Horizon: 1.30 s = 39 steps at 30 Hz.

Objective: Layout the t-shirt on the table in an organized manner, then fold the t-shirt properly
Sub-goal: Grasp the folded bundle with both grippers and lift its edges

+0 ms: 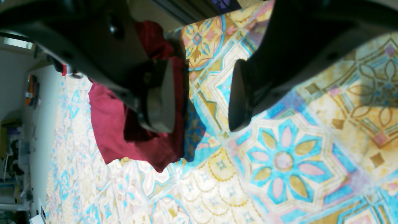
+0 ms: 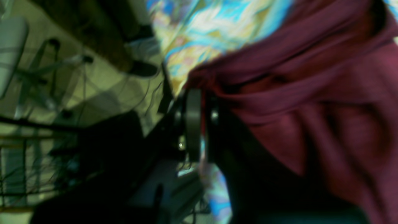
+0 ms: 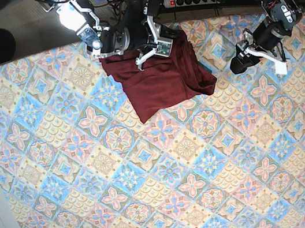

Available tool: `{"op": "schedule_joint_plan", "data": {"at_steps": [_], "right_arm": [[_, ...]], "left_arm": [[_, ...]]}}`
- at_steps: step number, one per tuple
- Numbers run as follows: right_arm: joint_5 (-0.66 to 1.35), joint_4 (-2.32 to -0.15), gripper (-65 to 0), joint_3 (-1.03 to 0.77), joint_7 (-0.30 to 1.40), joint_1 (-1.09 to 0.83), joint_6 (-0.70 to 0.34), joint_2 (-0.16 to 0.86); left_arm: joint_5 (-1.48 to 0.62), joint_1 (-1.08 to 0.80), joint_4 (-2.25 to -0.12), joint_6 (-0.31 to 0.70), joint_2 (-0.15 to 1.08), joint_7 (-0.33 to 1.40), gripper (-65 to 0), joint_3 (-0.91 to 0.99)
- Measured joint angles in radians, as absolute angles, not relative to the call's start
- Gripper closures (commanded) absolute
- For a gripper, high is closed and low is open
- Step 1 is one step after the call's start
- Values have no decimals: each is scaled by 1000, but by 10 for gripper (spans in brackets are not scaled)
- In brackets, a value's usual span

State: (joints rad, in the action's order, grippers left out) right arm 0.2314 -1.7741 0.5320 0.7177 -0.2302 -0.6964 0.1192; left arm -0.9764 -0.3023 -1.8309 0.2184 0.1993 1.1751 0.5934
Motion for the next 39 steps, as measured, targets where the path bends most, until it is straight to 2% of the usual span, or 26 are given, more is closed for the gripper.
{"op": "schedule_joint_plan", "data": {"at_steps": [4,7,11,16,21,25,30,34,39], "right_arm": [[217,-1787,-22,508,727,-236,-696,125],[219,-1861,-22,433,722,-235,-695,121],[225,-1916,-22,322,714,-226,-696,121],[224,-1917,-22,210,725,-235,-696,122],[224,-1913,-22,175,733,-216,-697,122],[228,-1912,-22,167,724,-122,-697,122],[234,-1886,-22,171,733,-107,-701,122],[226,-1873,-22,175,727,-86,-696,122],[227,-1875,-22,176,764,-95,-697,122]], "left_arm": [[-976,-322,-1843,218,205,1174,-277,587],[-973,-352,-1884,217,236,1175,-253,504],[-984,-379,-1956,222,284,1175,-140,333],[-975,-391,-1958,220,294,1147,0,280],[-1009,-389,-1982,217,263,1126,0,268],[-1000,-382,-1985,221,242,1126,0,160],[-694,-340,-1950,226,215,1119,0,25],[-517,-337,-1832,231,214,1012,0,-35],[-570,-358,-1779,252,291,917,0,-34]]}}
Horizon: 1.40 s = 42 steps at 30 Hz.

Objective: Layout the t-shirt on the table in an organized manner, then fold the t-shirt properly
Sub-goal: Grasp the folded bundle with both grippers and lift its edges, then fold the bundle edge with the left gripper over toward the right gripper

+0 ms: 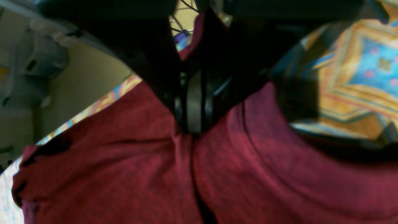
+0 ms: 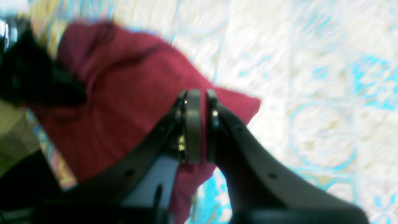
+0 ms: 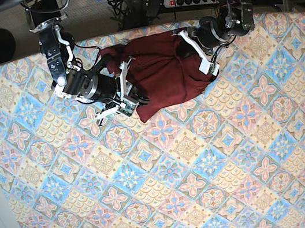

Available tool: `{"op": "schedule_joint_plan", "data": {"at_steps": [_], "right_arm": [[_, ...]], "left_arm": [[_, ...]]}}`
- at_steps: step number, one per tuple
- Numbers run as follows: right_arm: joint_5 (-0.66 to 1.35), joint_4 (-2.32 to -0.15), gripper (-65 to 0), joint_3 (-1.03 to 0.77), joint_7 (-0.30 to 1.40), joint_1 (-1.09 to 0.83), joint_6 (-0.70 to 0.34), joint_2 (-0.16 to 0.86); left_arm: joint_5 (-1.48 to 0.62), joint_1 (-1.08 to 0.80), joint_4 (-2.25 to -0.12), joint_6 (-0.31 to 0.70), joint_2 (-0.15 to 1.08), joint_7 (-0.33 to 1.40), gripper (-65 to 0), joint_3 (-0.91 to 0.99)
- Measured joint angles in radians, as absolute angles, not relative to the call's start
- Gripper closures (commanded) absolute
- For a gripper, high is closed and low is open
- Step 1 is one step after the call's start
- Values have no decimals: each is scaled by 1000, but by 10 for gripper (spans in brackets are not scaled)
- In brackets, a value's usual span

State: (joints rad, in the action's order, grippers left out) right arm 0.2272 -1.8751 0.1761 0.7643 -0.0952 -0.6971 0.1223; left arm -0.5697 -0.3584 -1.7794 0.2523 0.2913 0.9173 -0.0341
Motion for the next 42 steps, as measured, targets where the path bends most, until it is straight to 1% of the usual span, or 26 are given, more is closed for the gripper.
{"op": "schedule_joint_plan", "data": {"at_steps": [2,4,9,12,15,20,27,29,34,37,42], "right_arm": [[228,-1874,-22,187,764,-92,-696,123],[224,-1874,-22,221,762,-74,-697,128],[236,-1809,-22,270,745,-15,-697,120],[224,-1753,-22,274,766,2,-699,122],[221,-1712,-22,305,765,54,-696,130],[229,-1626,-22,321,753,136,-696,119],[219,-1454,-22,324,752,242,-695,125],[225,-1398,-22,381,748,287,-696,128],[218,-1253,-22,560,743,385,-696,123],[135,-1219,-22,625,720,391,-696,120],[2,-1230,-22,651,699,398,-698,138]], "left_arm": [[-584,-387,-1787,243,320,875,0,-33],[-608,-413,-1806,236,330,871,0,-12],[-665,-460,-1841,207,334,886,0,151],[-742,-459,-1851,209,335,880,0,213],[-828,-479,-1867,211,332,876,0,222],[-888,-512,-1943,211,332,896,0,153],[-878,-498,-1956,210,336,902,0,-43],[-850,-481,-1954,211,332,904,0,-83],[-630,-455,-1910,210,336,889,0,-142],[-596,-424,-1842,212,331,894,0,-168],[-588,-358,-1797,215,331,890,0,-168]]}}
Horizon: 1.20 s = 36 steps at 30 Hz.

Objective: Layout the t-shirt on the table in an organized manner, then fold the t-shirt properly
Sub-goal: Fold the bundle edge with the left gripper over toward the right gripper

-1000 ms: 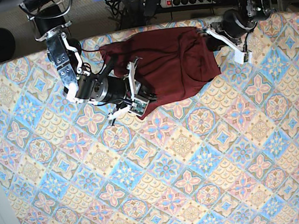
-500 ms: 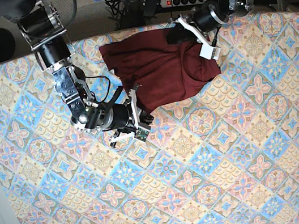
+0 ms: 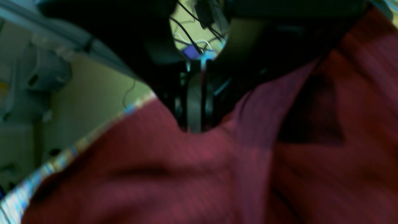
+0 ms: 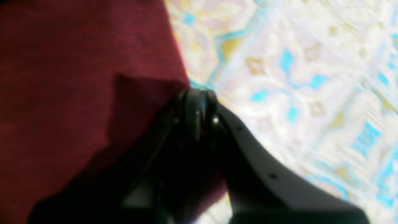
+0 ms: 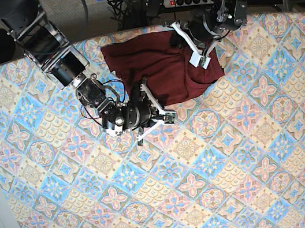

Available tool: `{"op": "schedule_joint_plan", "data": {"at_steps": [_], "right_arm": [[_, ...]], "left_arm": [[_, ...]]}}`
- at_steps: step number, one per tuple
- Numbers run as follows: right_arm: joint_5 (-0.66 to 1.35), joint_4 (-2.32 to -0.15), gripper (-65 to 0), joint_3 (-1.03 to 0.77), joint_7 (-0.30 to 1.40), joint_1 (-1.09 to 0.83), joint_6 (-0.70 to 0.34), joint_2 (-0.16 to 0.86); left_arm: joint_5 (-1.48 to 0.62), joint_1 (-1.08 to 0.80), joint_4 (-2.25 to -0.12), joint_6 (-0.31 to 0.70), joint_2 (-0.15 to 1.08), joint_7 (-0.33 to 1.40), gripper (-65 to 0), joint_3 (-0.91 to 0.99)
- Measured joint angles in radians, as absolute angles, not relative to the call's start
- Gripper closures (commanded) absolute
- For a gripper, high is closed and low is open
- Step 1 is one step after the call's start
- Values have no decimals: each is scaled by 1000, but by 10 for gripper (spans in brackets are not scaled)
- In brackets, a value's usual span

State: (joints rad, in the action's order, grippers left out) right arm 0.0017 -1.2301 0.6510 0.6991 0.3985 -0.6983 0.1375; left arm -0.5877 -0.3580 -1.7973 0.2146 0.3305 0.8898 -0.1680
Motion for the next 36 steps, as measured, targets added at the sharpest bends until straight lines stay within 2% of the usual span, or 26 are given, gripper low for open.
{"op": "schedule_joint_plan", "data": {"at_steps": [4,11,20,25,29,36], "right_arm": [[31,-1248,-22,644,632,358,-680,205],[30,-1403,-22,636,627,262,-671,339],[84,-1596,-1,628,727,129,-654,454],[78,-1700,0,609,772,45,-662,471],[102,-1769,0,529,811,-46,-686,469],[89,-1840,0,344,835,-86,-699,461]], "left_arm": [[-629,-305,-1729,237,333,888,0,-168],[-629,-209,-1639,242,296,840,0,-170],[-609,-20,-1478,230,197,837,0,-167],[-599,62,-1392,196,131,836,0,-165],[-583,88,-1386,138,99,836,0,-165],[-582,68,-1408,134,83,841,0,-110]]}}
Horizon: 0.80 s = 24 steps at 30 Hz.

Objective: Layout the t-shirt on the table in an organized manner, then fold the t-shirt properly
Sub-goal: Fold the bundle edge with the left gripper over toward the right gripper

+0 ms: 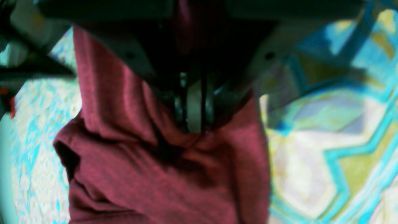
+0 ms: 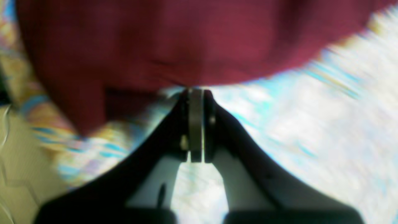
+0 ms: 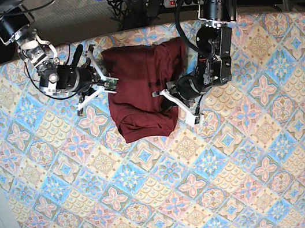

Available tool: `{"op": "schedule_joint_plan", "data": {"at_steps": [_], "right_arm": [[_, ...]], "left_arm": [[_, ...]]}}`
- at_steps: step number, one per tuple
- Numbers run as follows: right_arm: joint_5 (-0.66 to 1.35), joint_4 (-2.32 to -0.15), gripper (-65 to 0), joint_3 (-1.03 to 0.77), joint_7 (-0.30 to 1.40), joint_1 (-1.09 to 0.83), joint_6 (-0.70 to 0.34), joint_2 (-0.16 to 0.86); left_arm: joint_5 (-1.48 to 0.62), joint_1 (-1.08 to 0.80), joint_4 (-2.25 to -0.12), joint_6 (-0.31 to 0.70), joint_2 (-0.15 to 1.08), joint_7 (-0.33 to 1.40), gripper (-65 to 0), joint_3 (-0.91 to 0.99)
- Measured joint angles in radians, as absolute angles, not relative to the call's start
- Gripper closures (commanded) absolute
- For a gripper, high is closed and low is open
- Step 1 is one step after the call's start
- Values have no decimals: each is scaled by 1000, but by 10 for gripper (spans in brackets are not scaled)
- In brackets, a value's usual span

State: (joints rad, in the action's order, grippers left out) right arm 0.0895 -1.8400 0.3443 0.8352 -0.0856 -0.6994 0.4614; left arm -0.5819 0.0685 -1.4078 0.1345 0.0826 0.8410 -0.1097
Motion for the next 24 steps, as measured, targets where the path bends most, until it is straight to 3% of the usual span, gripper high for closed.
{"op": "schedule_joint_plan", "data": {"at_steps": [5,13,20,24], "right_arm": [[88,-1871,0,242,835,-91,-700,395],[90,-1857,0,317,821,-3,-706,288],[84,-1618,0,402,823,143,-704,262],[89,-1483,0,424,709,208,-704,251]], "left_arm": [[-667,-10,-1509,131,125,846,0,-23],[-786,-170,-1666,131,201,847,0,11],[-790,-264,-1779,132,237,848,0,14],[-790,-285,-1797,132,236,848,0,12]]}}
